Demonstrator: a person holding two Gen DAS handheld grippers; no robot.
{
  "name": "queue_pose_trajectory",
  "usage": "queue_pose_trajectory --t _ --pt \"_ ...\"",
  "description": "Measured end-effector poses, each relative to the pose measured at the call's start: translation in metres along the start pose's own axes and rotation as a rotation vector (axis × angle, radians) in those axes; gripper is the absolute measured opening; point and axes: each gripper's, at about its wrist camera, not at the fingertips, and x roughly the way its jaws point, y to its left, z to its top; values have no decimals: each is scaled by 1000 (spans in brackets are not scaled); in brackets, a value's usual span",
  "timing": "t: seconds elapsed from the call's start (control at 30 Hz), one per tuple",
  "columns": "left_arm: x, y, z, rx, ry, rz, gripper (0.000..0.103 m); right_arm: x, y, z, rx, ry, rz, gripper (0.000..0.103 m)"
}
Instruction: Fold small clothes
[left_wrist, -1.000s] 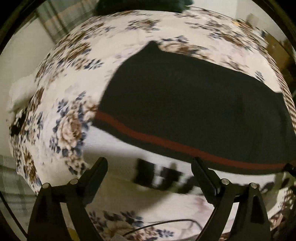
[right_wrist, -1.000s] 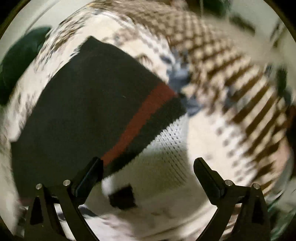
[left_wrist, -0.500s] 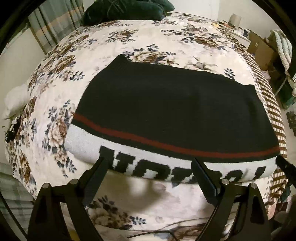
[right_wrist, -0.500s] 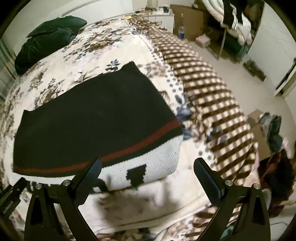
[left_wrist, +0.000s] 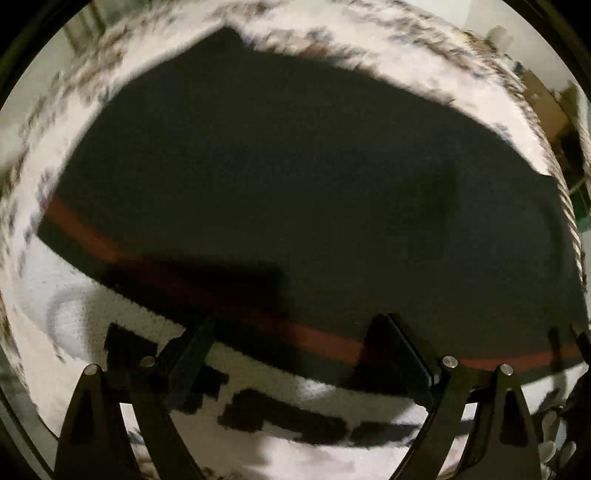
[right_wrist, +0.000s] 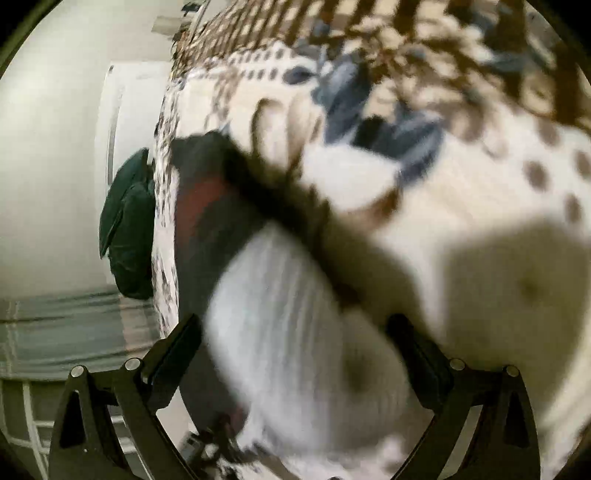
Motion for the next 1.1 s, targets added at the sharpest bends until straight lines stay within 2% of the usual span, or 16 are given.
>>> queue_pose_trajectory --t 0.13,0.17,0.2,0.23,0.27,0.33,0.4,0.5,0.6,0.63,0.7,0.8,0.87,1.0,1.1 --pt "2 1 -3 0 -19 -14 93 9 -8 5 93 -59 55 102" --pt "2 -1 -5 4 -26 -12 94 9 -8 4 100 -72 61 98" --pt "2 -1 -6 5 -31 -10 94 8 -9 2 107 -92 70 88" --pt "2 -1 -8 5 -36 -8 94 6 -12 -2 128 -112 51 54" --pt "2 -2 -8 7 -37 -6 94 6 -14 -3 144 -114 65 46" --pt "0 -2 -8 9 -31 -9 94 1 -12 -8 159 -143 61 41" --pt "-2 2 -6 8 -27 -24 94 -4 3 -11 108 -173 15 37" --pt "-7 13 -4 4 -27 -59 94 -16 44 -22 -25 -228 -76 34" --pt "-26 30 -9 -32 -44 -92 94 -26 106 -45 -251 -284 -178 32" --pt "-36 41 -12 -53 -57 -105 94 -24 137 -62 -364 -300 -209 31" --pt "-52 60 -15 -86 -80 -110 94 -17 178 -87 -501 -310 -242 31" --pt "-74 105 -25 -159 -113 -100 94 20 249 -145 -765 -294 -292 31" --pt "-83 142 -33 -218 -122 -78 94 45 275 -187 -893 -273 -312 31" --pt "-87 212 -58 -341 -127 -32 94 118 306 -300 -1184 -189 -355 30" --pt "-76 255 -73 -448 -98 -9 94 180 296 -388 -1411 -84 -417 30"
